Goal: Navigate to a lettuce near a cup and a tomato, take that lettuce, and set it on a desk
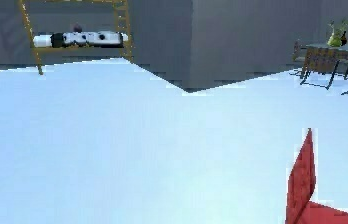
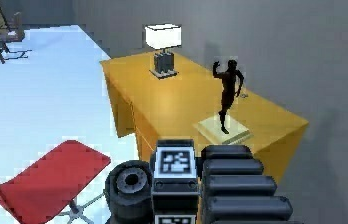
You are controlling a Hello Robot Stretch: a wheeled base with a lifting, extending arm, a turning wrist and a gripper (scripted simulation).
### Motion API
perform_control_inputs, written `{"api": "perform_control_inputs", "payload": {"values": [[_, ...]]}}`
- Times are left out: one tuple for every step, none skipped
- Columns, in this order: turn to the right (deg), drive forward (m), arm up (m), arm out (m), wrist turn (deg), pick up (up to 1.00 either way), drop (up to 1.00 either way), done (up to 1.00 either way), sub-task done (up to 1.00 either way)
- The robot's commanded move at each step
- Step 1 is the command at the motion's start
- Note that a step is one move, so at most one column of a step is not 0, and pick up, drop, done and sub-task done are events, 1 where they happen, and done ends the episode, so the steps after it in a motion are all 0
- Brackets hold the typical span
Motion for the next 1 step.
{"api": "perform_control_inputs", "payload": {"values": [[45.0,0.00,0.00,0.00,0.0,0.00,0.00,0.00,0.00]]}}
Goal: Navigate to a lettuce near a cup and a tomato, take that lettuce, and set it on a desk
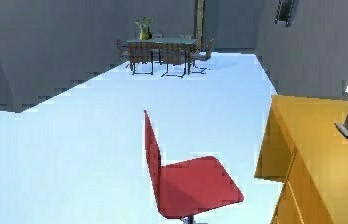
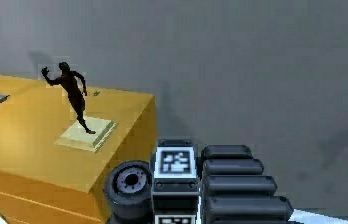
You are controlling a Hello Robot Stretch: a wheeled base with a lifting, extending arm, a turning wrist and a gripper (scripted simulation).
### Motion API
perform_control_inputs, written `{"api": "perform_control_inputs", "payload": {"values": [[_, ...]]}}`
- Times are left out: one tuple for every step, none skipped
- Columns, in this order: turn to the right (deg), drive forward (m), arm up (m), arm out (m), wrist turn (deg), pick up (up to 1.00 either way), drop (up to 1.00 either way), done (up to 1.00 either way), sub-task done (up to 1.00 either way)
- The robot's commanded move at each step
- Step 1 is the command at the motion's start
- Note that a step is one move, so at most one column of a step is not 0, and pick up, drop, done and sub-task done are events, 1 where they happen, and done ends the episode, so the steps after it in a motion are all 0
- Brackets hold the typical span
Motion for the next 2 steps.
{"api": "perform_control_inputs", "payload": {"values": [[15.0,0.00,0.00,0.00,0.0,0.00,0.00,0.00,0.00],[-45.0,0.00,0.00,0.00,0.0,0.00,0.00,0.00,0.00]]}}
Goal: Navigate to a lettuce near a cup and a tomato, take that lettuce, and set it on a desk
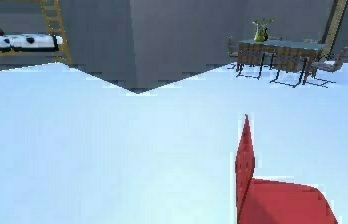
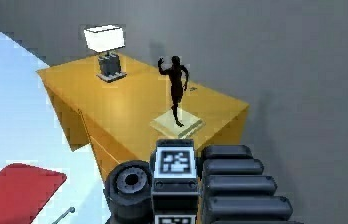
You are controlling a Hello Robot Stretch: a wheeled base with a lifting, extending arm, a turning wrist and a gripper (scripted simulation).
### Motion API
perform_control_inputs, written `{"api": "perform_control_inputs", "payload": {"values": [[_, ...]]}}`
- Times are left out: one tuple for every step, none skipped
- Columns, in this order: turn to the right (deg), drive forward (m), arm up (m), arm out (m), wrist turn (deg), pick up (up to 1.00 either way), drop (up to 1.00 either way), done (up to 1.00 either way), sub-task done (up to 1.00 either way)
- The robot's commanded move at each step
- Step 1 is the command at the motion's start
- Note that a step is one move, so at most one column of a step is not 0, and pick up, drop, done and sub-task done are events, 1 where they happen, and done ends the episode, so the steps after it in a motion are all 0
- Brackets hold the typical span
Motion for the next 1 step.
{"api": "perform_control_inputs", "payload": {"values": [[-3.0,0.00,0.00,0.00,0.0,0.00,0.00,0.00,0.00]]}}
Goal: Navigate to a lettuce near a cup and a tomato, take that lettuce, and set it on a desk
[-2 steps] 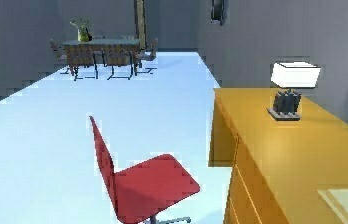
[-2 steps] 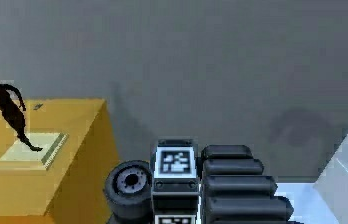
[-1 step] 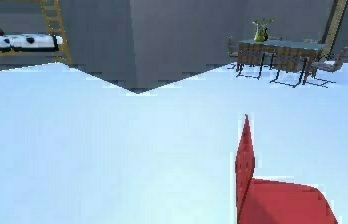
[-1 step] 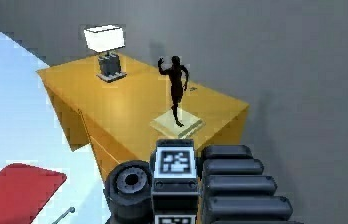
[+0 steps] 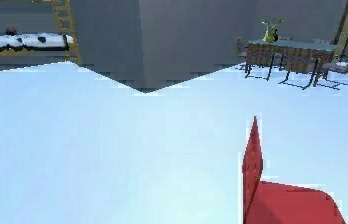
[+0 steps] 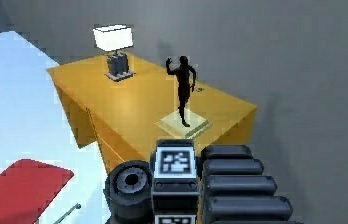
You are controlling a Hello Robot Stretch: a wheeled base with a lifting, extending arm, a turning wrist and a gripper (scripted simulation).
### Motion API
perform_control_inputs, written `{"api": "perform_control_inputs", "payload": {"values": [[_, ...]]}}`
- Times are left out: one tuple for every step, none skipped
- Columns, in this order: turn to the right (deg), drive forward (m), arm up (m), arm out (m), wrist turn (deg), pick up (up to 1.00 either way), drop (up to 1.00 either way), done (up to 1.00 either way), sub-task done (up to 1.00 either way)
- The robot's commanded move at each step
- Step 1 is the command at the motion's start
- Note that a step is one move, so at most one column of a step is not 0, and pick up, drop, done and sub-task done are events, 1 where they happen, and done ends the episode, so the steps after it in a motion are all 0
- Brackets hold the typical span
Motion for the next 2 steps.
{"api": "perform_control_inputs", "payload": {"values": [[45.0,0.00,0.00,0.00,0.0,0.00,0.00,0.00,0.00],[9.0,0.00,0.00,0.00,0.0,0.00,0.00,0.00,0.00]]}}
